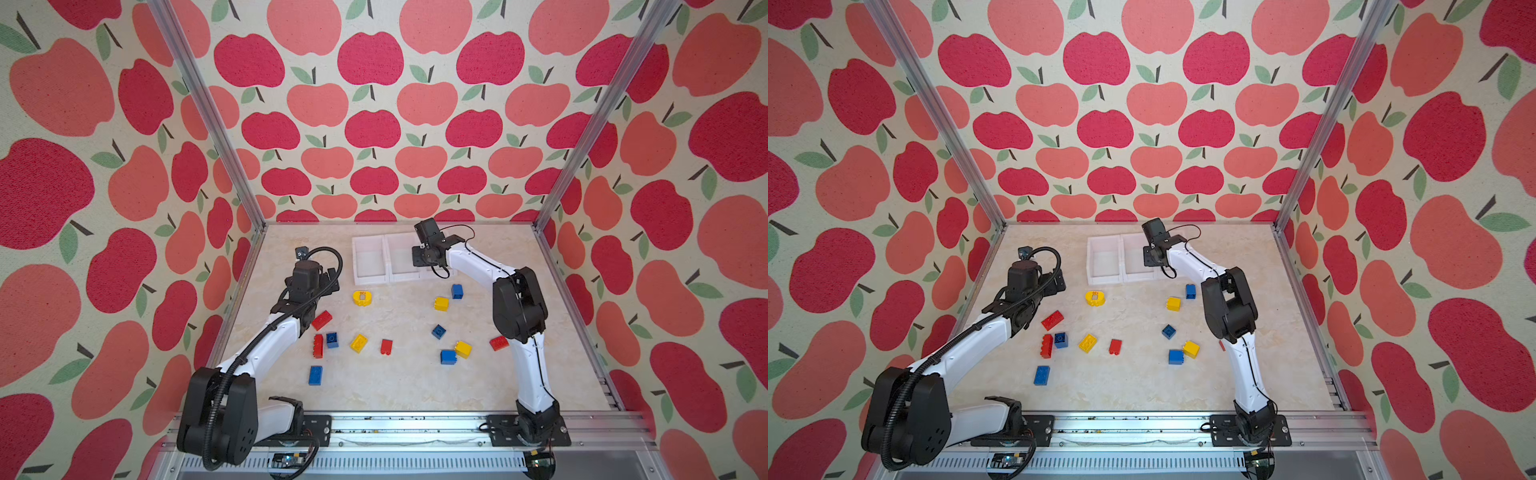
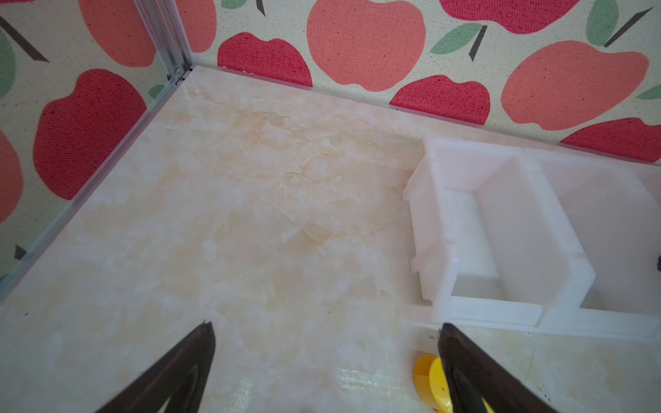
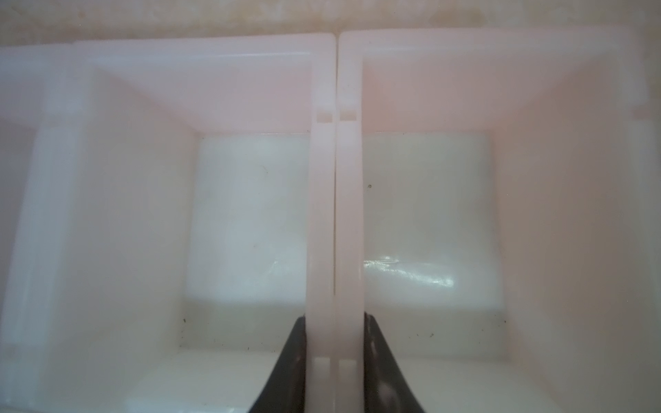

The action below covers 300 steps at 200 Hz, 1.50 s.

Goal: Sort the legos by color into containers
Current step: 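Lower the right gripper toward the yellow brick beside the bin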

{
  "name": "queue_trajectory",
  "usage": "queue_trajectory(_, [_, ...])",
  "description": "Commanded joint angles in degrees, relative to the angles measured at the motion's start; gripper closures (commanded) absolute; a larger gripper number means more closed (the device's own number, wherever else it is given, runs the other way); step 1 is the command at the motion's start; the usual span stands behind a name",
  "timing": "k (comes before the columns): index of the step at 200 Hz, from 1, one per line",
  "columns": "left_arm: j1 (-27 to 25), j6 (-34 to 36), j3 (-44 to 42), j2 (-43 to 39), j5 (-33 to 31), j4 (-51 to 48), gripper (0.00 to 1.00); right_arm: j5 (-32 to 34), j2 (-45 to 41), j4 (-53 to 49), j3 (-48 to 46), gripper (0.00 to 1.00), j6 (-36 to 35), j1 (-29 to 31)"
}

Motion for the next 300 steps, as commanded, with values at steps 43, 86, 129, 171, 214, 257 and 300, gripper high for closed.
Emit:
queue_trajectory(43, [-0.06, -1.17, -1.55, -2.28, -1.47, -1.97, 0.01, 5.25, 1.30, -6.09, 1.89, 1.00, 9.50, 6.07])
queue_trajectory(86, [-0.03, -1.04, -2.18, -3.64, -1.70, -2.55, 0.01, 5.82, 1.14, -6.02, 2.23, 0.96, 10.34, 7.49])
queue_trajectory(129, [-0.03, -1.24, -2.37, -4.18, -1.48, -2.87, 0.01, 7.32, -1.79, -5.91, 1.70, 0.61, 9.28, 7.49])
queue_trajectory(171, [-0.04, -1.68, -0.98, -4.77, -0.36, -5.40, 0.01, 7.53, -7.00, -3.73, -1.52, 0.37, 7.68, 7.43])
queue_trajectory(214, [-0.03, -2.69, -1.32, -5.88, 1.27, -6.86, 0.01, 6.27, -12.80, -4.28, -4.47, 0.26, 5.85, 7.30])
queue_trajectory(257, [-0.04, -5.51, -2.87, -5.50, 4.54, -6.46, 0.01, 2.36, -20.41, -6.03, -11.32, 0.22, 4.29, 7.05])
queue_trajectory(300, [-0.04, -5.96, -3.50, -5.16, 6.22, -6.00, 0.01, -2.18, -28.35, -8.85, -21.11, 0.19, 4.99, 7.29])
